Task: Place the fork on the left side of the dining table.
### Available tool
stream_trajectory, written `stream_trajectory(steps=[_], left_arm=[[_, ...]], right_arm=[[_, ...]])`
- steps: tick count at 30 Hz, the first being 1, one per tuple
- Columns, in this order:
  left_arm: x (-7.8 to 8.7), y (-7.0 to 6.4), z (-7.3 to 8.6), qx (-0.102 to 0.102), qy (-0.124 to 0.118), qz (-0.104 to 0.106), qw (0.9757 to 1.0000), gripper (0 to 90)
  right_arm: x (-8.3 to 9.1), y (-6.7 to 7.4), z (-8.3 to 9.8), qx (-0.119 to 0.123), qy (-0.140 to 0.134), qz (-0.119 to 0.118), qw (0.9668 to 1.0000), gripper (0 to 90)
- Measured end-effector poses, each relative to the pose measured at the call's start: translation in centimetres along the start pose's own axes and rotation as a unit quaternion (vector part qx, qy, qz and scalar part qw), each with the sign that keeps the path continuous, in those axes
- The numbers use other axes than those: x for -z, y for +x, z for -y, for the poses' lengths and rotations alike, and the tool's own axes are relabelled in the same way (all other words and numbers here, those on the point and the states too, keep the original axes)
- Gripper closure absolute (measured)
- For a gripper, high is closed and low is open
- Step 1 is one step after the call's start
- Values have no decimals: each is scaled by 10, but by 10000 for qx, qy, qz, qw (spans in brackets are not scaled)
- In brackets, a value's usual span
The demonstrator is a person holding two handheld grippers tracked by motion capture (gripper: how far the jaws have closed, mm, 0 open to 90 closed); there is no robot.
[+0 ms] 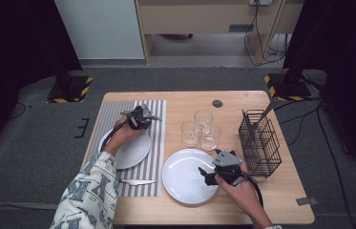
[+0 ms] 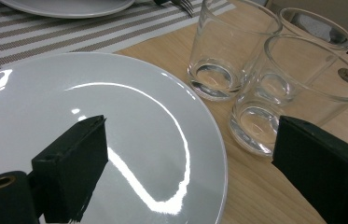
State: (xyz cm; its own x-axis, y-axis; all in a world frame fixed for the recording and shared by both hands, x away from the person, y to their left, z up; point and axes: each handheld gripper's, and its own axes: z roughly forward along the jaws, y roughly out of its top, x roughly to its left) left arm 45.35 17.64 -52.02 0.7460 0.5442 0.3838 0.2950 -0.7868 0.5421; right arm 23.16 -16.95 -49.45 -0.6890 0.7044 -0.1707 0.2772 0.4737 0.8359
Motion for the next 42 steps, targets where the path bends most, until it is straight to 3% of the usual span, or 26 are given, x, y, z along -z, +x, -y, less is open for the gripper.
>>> stream_trajectory(steps=[13,23,42], left_arm=[[0,-1,-2,-3,-64,-5,10000,671],[-3,0,-8,128,-199,-64,9997,639],[-8,-3,-10,157,-161,-1,9997,649]], right_arm=[[-1,1,0,-20,28,-6,10000,100],[-1,0,0,-32,27,-12,10000,100],[-1,2,1,-42,13,-37,10000,100]])
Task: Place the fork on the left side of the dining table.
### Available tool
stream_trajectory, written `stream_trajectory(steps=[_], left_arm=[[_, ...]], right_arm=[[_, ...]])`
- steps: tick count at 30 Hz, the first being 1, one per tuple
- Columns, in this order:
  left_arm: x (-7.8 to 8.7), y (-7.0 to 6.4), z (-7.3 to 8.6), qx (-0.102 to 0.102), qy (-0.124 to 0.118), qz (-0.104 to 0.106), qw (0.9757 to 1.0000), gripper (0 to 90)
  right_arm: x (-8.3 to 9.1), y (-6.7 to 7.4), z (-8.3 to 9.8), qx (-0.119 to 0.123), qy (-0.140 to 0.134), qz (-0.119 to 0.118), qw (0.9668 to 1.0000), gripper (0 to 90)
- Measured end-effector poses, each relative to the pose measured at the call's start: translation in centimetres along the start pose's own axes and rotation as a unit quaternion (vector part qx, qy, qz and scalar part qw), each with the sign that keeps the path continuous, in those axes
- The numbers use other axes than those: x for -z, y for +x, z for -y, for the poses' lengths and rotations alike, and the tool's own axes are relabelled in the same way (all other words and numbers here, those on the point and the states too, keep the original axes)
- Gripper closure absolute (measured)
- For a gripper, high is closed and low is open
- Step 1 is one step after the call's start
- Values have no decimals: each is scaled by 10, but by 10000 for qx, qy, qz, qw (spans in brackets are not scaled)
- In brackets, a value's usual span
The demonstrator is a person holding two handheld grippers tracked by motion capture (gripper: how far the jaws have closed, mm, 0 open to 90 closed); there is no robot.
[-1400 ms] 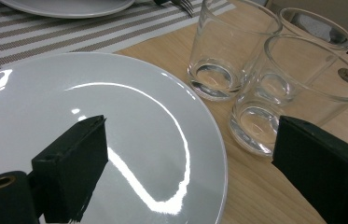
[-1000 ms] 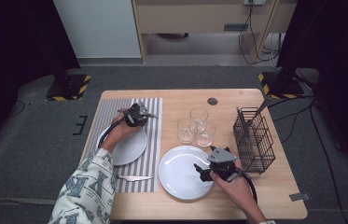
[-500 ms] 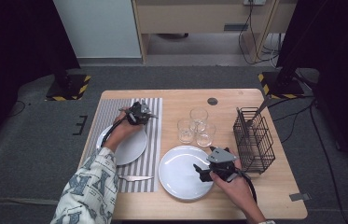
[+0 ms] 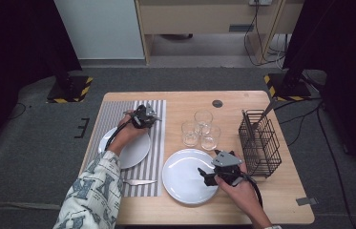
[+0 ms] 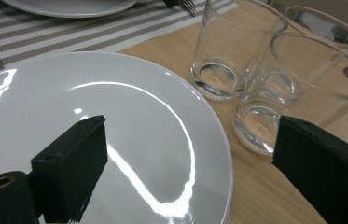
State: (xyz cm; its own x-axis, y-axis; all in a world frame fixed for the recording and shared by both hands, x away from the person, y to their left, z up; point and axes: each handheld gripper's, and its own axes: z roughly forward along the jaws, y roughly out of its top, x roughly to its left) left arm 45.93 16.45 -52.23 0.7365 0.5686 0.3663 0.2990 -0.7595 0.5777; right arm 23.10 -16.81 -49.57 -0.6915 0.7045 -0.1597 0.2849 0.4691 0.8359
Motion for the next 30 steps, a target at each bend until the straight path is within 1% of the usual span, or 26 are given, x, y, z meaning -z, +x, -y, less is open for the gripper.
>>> stream_trajectory(steps=[6,16,25,28,30], left_arm=[[2,1,2,-26,6,46,10000,657],[6,0,2,-81,7,191,9998,681],[9,0,4,-105,-13,255,9996,677],[9,0,4,-105,-33,322,9994,684],[10,-1,4,-113,-35,329,9994,678]], right_arm=[[0,0,0,1,-1,-3,10000,100],[0,0,0,-6,-3,-9,10000,99],[-1,0,0,-9,18,-7,10000,99],[-1,0,0,-14,22,-15,10000,99],[-1,0,0,-30,34,-19,10000,99]])
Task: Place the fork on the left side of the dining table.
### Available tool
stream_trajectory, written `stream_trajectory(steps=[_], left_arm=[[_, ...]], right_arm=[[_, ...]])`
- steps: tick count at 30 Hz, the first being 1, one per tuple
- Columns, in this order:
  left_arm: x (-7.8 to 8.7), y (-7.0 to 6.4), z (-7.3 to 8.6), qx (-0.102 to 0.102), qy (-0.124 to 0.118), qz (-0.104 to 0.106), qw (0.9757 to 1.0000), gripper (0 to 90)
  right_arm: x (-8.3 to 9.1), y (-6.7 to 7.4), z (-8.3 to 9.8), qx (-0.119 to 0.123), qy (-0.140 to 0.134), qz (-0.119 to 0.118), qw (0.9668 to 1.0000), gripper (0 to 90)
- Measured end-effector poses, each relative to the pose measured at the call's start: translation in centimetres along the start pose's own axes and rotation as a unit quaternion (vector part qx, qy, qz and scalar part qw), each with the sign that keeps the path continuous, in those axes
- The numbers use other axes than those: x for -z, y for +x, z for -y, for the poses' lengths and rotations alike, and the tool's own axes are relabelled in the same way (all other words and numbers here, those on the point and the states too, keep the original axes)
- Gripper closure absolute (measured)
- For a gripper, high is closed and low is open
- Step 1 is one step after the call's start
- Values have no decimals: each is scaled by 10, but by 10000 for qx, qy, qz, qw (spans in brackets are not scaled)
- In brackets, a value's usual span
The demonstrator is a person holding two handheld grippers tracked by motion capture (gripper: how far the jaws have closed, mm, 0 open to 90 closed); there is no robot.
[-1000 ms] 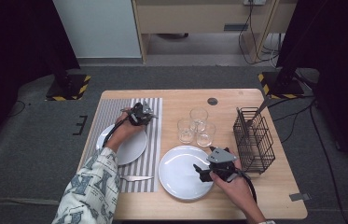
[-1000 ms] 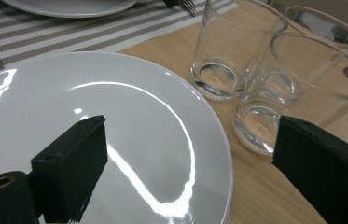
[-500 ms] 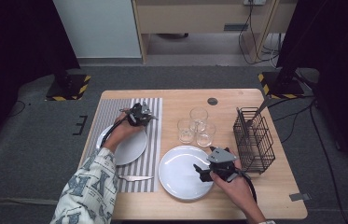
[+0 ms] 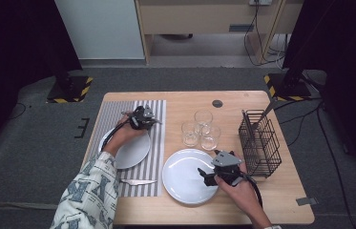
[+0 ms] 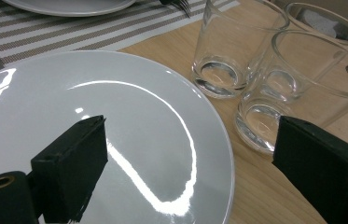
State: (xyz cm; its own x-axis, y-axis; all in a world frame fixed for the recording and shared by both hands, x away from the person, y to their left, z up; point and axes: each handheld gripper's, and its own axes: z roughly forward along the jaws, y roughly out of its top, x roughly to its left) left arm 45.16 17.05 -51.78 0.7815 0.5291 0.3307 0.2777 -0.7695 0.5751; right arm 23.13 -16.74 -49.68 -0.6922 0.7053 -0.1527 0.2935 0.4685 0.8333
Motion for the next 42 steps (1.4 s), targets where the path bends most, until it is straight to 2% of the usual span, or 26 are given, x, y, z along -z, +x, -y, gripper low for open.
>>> stream_trajectory(steps=[2,6,11,16,25,35,42], left_arm=[[1,1,1,29,-26,72,10000,688],[2,1,3,21,-31,73,10000,688],[2,2,5,66,2,-48,10000,658],[2,2,4,63,-15,-62,10000,657],[4,-1,1,113,-141,-162,9997,628],[10,-4,-4,97,-295,-258,9992,641],[9,-5,-7,110,-284,-362,9989,650]], right_arm=[[0,0,0,-4,-4,-14,10000,99],[0,1,0,3,8,-19,10000,99],[0,1,0,4,24,-23,10000,99],[-1,1,0,14,31,-28,10000,98],[-1,1,0,11,25,-27,10000,98],[-1,2,-1,19,14,-25,10000,99],[-1,2,-1,10,1,-28,10000,98]])
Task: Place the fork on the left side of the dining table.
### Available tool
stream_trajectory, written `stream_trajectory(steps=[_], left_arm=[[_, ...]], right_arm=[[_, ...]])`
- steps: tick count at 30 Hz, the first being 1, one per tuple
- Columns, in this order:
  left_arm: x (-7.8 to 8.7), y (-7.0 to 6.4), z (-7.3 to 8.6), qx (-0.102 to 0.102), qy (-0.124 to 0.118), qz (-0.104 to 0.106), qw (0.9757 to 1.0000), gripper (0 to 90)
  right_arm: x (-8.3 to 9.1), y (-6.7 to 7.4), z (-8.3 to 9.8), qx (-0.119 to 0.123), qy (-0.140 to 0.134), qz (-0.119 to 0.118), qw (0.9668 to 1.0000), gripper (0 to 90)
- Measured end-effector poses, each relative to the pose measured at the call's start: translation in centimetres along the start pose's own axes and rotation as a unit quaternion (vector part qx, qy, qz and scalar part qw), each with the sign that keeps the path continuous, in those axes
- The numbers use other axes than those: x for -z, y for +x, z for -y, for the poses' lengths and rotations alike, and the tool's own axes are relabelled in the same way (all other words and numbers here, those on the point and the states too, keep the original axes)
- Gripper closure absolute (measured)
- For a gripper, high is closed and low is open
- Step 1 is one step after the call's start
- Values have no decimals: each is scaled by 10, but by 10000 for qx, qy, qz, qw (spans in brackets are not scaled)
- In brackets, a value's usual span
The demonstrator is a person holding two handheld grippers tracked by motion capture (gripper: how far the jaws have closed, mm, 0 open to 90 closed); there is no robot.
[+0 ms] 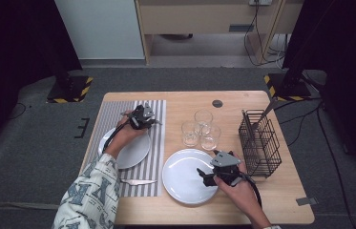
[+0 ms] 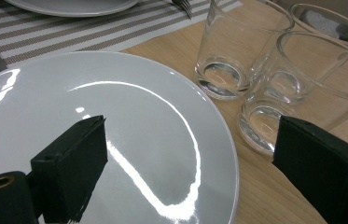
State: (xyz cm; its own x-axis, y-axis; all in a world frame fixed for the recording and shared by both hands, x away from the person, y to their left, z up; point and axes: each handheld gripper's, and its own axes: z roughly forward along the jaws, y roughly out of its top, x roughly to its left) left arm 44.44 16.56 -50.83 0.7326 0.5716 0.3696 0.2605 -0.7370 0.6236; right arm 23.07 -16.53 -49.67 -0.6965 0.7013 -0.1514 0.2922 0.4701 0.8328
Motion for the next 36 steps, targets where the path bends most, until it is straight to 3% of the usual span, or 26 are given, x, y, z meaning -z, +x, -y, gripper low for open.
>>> stream_trajectory(steps=[9,16,23,25,36], left_arm=[[-5,-1,-2,17,49,-98,9999,663],[-9,3,-2,193,98,-387,9990,653],[-14,4,-2,254,210,-468,9984,629],[-15,6,-2,354,199,-502,9979,607],[-13,8,-3,423,99,-418,9982,600]], right_arm=[[2,-3,0,-21,-18,20,10000,98],[2,-2,1,-8,-19,8,10000,98],[2,-3,1,-36,11,8,10000,98],[2,-3,1,-27,-8,3,10000,98],[1,-1,1,-9,3,-21,10000,98]])
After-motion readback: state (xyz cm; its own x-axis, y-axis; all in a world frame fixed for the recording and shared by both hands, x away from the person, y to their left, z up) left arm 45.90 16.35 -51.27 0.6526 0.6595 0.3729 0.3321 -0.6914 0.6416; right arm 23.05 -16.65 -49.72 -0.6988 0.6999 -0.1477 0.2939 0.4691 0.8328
